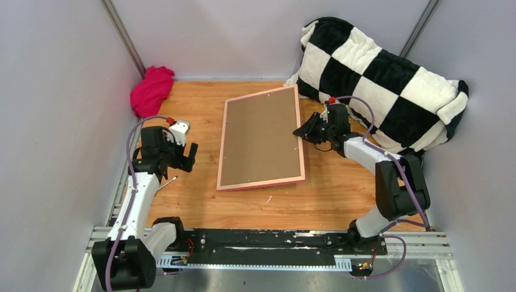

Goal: Take the photo out of the frame
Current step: Turn over the photo frame at the center of the board.

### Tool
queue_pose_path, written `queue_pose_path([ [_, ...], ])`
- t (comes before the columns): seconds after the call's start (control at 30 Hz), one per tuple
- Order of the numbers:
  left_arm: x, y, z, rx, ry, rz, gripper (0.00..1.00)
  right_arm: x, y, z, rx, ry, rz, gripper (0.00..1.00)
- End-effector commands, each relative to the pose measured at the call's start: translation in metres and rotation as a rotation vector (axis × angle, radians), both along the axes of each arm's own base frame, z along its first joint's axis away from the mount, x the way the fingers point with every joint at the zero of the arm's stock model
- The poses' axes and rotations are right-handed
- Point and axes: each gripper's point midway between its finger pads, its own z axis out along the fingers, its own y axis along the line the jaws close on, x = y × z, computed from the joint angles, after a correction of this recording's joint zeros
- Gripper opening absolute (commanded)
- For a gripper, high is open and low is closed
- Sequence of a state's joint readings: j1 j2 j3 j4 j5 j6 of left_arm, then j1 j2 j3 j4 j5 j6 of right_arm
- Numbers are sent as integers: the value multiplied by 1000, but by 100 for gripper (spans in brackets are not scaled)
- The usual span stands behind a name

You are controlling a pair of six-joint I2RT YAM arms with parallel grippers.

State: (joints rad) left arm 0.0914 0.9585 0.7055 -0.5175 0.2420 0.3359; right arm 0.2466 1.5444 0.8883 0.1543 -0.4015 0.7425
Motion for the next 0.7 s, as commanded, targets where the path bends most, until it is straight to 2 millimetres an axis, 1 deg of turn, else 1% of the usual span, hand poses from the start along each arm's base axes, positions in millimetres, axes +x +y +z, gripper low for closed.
queue_pose_path([
  [0.0, 1, 0, -3, -2, -4, 4, 100, -6, 5, -16, 3, 39, 18, 0],
  [0.13, 1, 0, -3, -3, -4, 1, 100, -10, 10, -26, -5, 53, 33, 0],
  [0.23, 0, -1, -2, -3, -7, 0, 100, -13, 16, -31, 5, 61, 48, 4],
  [0.57, 0, -1, -2, -3, -10, -1, 100, -14, 29, -35, 31, 72, 92, 6],
  [0.67, 0, 0, -2, -3, -11, 0, 100, -13, 33, -36, 38, 69, 104, 8],
])
